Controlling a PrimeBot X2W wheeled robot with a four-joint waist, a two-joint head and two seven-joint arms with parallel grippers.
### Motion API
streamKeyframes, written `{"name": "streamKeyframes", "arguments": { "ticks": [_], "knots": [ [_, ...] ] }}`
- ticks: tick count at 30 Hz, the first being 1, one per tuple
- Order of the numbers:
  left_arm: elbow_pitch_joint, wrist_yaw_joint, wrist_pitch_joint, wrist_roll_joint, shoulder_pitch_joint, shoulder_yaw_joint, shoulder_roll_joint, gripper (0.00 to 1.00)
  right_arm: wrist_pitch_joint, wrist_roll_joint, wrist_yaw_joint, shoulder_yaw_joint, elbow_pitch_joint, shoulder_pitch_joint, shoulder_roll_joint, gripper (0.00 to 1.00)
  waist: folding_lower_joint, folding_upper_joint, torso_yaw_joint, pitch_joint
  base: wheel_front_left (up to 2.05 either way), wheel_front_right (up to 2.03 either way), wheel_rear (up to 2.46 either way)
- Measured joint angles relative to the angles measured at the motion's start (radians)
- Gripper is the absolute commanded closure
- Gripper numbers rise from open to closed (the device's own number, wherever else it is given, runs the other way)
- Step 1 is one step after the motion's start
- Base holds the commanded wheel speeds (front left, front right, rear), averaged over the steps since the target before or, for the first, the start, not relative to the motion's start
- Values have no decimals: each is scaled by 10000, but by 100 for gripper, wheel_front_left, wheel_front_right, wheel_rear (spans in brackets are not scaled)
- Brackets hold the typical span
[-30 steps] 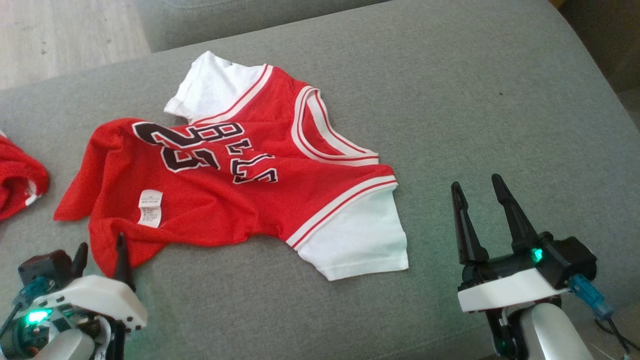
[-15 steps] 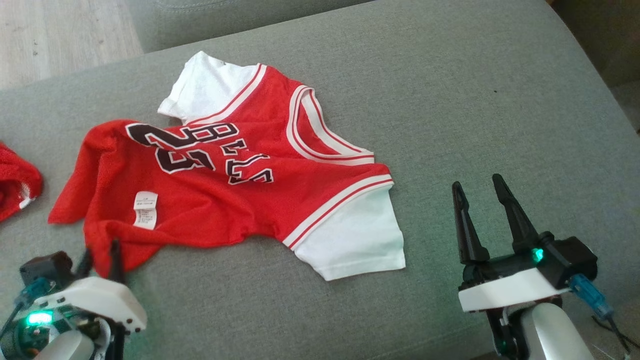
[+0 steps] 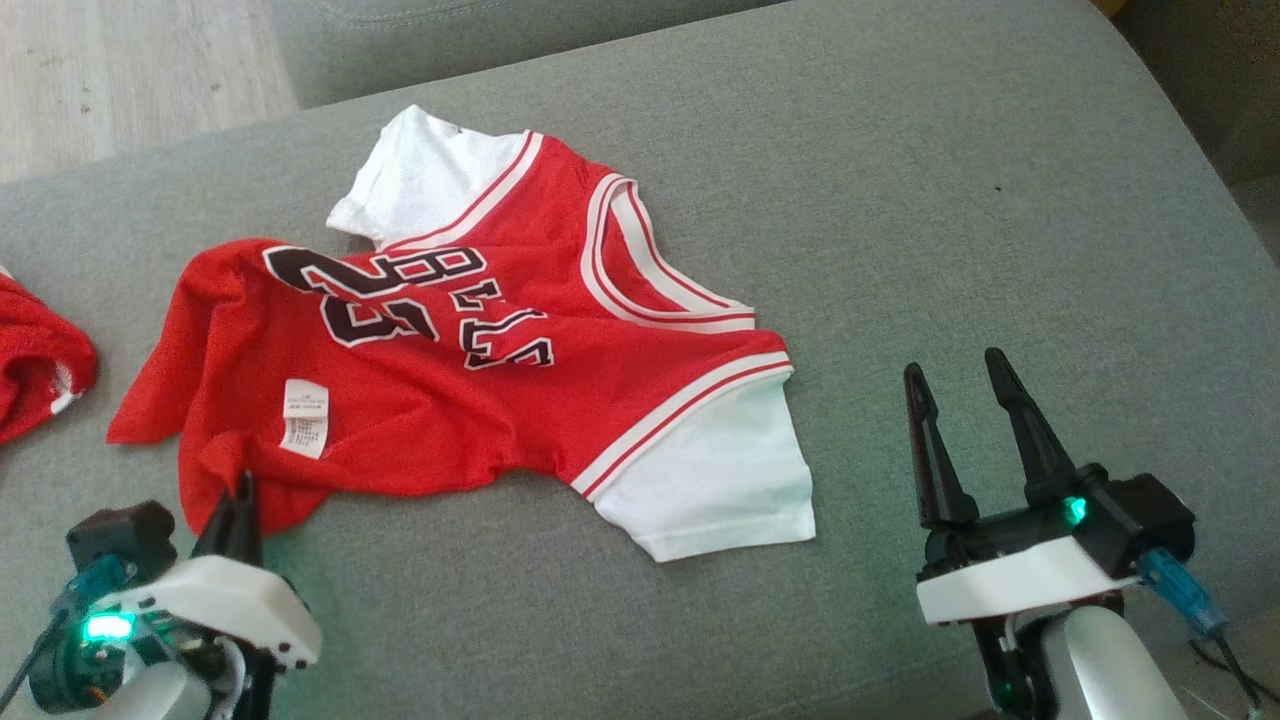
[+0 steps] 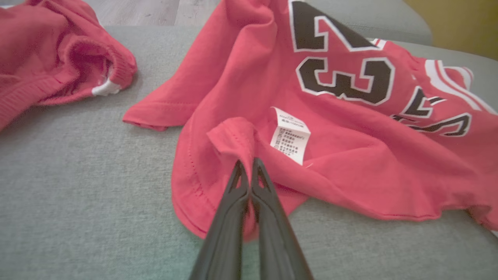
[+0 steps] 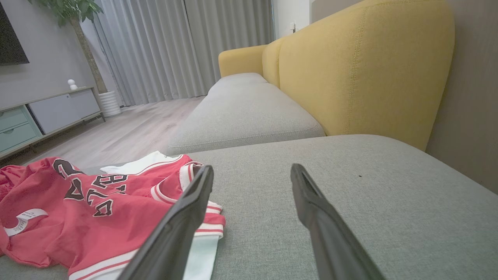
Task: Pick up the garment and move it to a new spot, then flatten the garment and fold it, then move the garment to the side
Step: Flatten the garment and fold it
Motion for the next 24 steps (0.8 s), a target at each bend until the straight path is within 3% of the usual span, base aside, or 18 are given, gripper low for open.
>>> {"name": "streamKeyframes", "arguments": {
  "ticks": [5,6,7,17,24],
  "knots": [
    [-742,215,-128,0,584,-19,59,100,0,0,0,-31,-2,7,0,0,0,0,42,-17,0,0,0],
    [-865,215,-127,-6,758,-42,69,69,0,0,0,-35,-2,9,0,0,0,0,58,-15,0,0,0],
    [-984,232,-127,-33,928,-56,69,3,0,0,0,-35,-2,12,0,0,0,0,75,-13,0,0,0],
    [-1475,219,29,-295,1738,-309,150,0,0,0,0,-38,-2,13,0,0,0,0,234,-11,0,0,0],
    [-2111,840,-314,-276,1790,151,522,0,0,-59,0,-36,2,13,0,0,0,0,268,-129,0,0,0]
  ]
}}
